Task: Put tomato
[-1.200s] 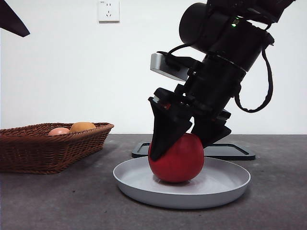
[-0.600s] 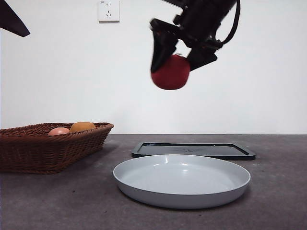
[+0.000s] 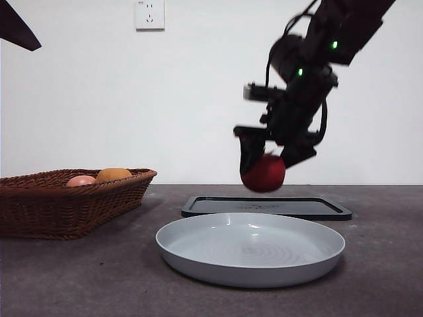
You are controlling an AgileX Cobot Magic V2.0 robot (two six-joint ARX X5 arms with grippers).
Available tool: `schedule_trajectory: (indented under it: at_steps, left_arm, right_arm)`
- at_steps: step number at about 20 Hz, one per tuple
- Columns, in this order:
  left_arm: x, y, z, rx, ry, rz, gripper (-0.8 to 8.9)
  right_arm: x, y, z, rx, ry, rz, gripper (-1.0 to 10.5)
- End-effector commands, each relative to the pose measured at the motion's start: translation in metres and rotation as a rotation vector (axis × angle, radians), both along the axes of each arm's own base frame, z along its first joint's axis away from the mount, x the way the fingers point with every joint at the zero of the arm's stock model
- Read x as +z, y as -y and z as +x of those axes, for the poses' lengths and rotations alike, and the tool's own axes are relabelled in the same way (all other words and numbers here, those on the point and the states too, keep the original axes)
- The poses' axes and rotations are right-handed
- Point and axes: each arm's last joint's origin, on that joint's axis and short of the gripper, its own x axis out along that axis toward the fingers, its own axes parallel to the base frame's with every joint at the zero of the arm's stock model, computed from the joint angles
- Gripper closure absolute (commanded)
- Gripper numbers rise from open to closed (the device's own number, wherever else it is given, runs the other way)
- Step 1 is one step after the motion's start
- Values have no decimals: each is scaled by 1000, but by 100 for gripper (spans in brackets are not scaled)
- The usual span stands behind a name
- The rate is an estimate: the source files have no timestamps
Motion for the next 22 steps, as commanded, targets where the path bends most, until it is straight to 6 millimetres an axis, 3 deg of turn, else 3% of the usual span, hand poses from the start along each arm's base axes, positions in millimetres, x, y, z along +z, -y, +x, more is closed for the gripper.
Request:
schedule_trajectory:
  at_steps: [1,6,12,17,22]
  left_arm:
    - [6,2,1,-17,28,-11,319]
    - [6,2,1,-17,27,-10,319]
    - [6,2,1,-17,23,-8,319]
    - [6,1,0,-17,22,-8,319]
    - [6,2,1,-17,23,-8,319]
  right_arm:
    - [-13,-5,9,3,0,6,689]
    - [-28,-7,12,14,-36,3,677]
    - [-26,-8,10,34,-53,23,475]
    - [-4,-6,6,30,-17,36,416]
    - [39,1,-13,30,-9,39,409]
